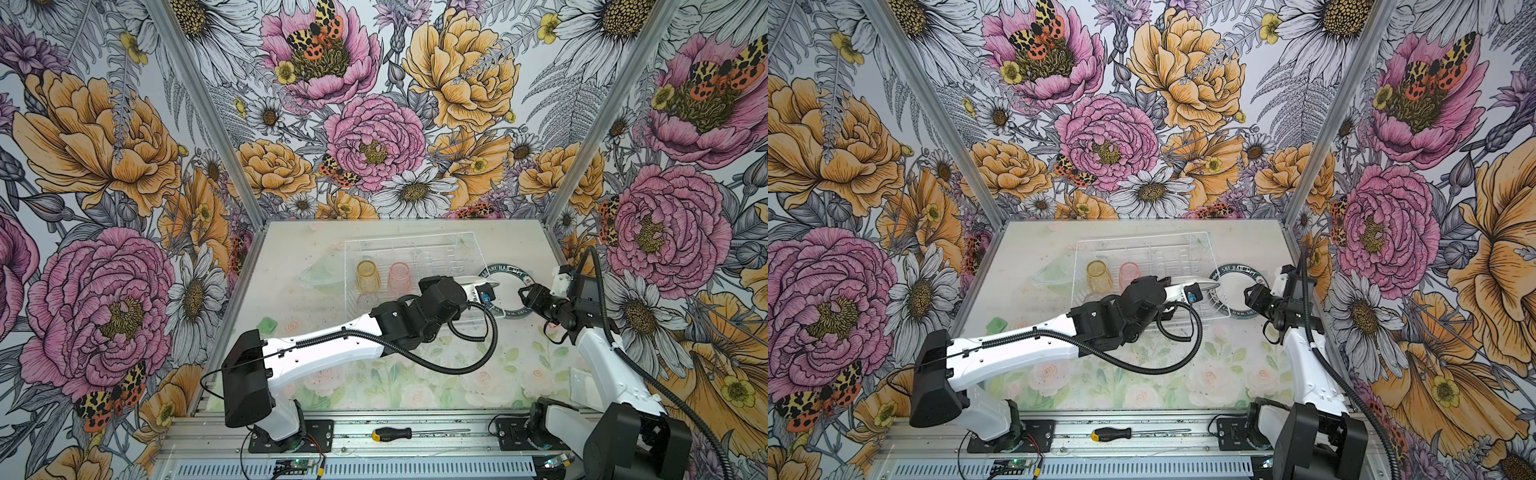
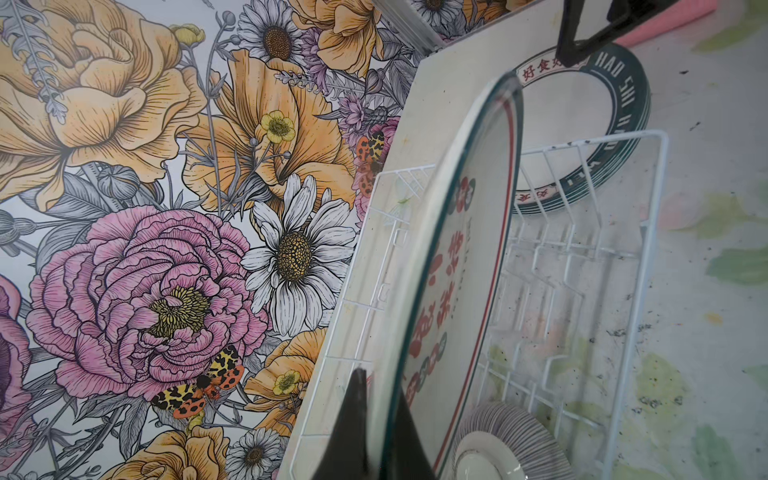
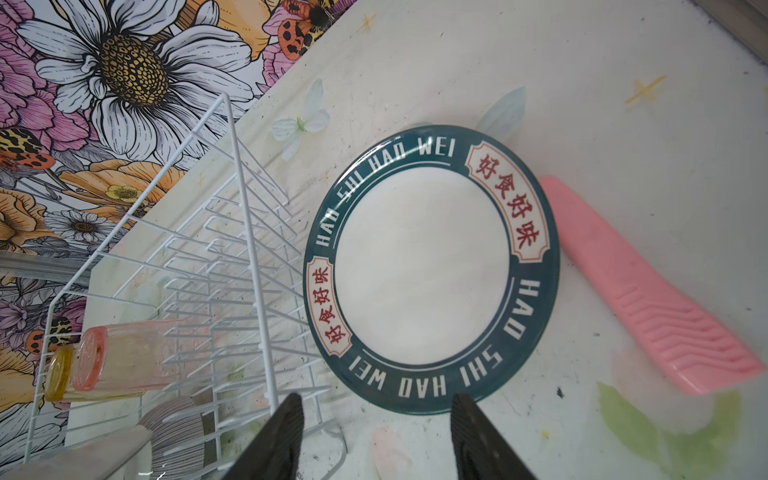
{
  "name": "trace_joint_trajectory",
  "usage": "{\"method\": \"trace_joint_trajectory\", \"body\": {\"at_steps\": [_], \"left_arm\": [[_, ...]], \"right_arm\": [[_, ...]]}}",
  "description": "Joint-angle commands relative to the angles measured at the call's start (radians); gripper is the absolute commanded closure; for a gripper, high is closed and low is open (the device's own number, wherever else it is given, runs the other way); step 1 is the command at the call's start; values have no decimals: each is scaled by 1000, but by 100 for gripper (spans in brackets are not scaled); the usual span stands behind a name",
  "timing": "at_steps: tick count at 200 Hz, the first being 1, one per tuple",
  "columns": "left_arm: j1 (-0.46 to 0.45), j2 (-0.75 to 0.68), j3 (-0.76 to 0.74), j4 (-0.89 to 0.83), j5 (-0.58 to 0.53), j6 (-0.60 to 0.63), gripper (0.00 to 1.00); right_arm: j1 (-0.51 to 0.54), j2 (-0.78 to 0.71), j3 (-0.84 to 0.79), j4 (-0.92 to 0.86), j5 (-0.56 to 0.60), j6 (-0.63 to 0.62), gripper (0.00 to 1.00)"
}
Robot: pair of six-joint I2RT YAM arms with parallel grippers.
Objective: Unload the mixed dishes from the dish rack
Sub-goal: 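Lift the white red-lettered plate up out of the rack with the left gripper, then grasp the raised plate's rim with the right gripper while the left gripper holds it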
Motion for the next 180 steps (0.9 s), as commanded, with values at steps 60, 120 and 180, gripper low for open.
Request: {"method": "trace_joint_trajectory", "body": {"at_steps": [60,120,180], "left_arm": [[148,-188,3,-2,355,-325,100],[365,-221,-9,-13,761,-612,100],[520,-162,-32,65,1058,-838,100]], "right_arm": [[27,-96,-10,86,-156,-13,42],[61,-219,-55,251,-441,44,46],[121,-258,-149,671,-557,313,48]]}}
